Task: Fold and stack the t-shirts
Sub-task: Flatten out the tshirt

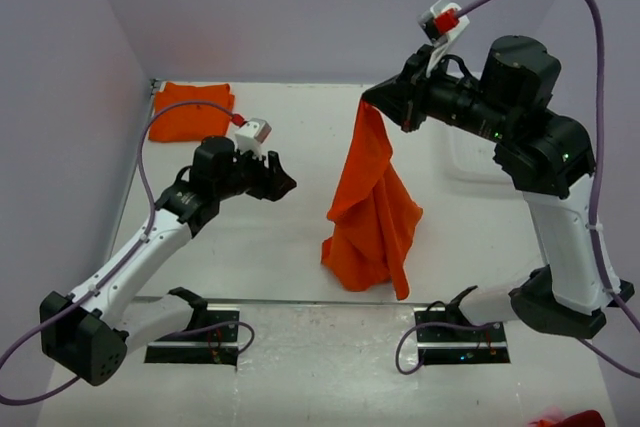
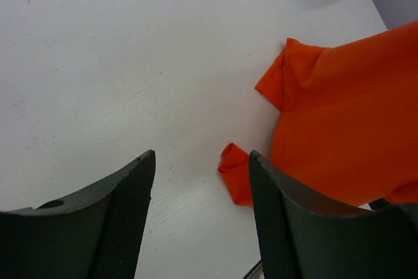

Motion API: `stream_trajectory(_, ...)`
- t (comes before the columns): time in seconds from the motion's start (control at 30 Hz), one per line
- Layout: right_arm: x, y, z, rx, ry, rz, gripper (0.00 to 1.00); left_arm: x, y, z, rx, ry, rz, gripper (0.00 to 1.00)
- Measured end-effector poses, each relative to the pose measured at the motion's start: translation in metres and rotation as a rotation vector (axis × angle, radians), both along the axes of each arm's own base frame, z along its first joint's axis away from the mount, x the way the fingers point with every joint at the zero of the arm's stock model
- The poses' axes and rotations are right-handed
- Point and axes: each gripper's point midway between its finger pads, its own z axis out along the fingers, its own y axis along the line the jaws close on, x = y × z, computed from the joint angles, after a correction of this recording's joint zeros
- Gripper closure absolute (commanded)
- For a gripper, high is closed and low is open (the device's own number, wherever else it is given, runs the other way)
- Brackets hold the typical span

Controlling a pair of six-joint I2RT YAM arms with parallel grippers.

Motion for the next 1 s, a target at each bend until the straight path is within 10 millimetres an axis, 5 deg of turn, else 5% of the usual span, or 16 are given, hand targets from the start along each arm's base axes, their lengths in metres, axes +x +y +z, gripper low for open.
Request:
stream_trajectory(0.23, 0.015, 0.053, -0.070, -0.108, 0.162, 0.081, 1.00, -0.003, 0.012, 0.041, -0.020, -0.091, 0.053, 0.44)
stream_trajectory(0.4, 0.061, 0.102, -0.157, -0.233, 0.363, 0.081, 1.00, -0.002, 0.041, 0.103, -0.025, -0.226, 0.199, 0.40)
stream_trajectory(0.5, 0.088, 0.135, -0.216, -0.316, 0.466, 0.085, 1.00, -0.004, 0.053, 0.123, -0.032, -0.274, 0.253, 0.39)
stream_trajectory(0.67, 0.093, 0.165, -0.325, -0.469, 0.647, 0.108, 1.00, -0.003, 0.060, 0.110, 0.009, -0.238, 0.285, 0.39)
stream_trajectory(0.73, 0.093, 0.168, -0.350, -0.500, 0.694, 0.109, 0.86, -0.001, 0.060, 0.097, 0.036, -0.206, 0.290, 0.39)
stream_trajectory(0.83, 0.095, 0.170, -0.366, -0.510, 0.727, 0.095, 0.45, 0.002, 0.059, 0.079, 0.068, -0.160, 0.288, 0.39)
stream_trajectory(1.0, 0.115, 0.158, -0.368, -0.539, 0.677, -0.013, 0.35, 0.007, 0.053, 0.041, 0.118, -0.075, 0.266, 0.41)
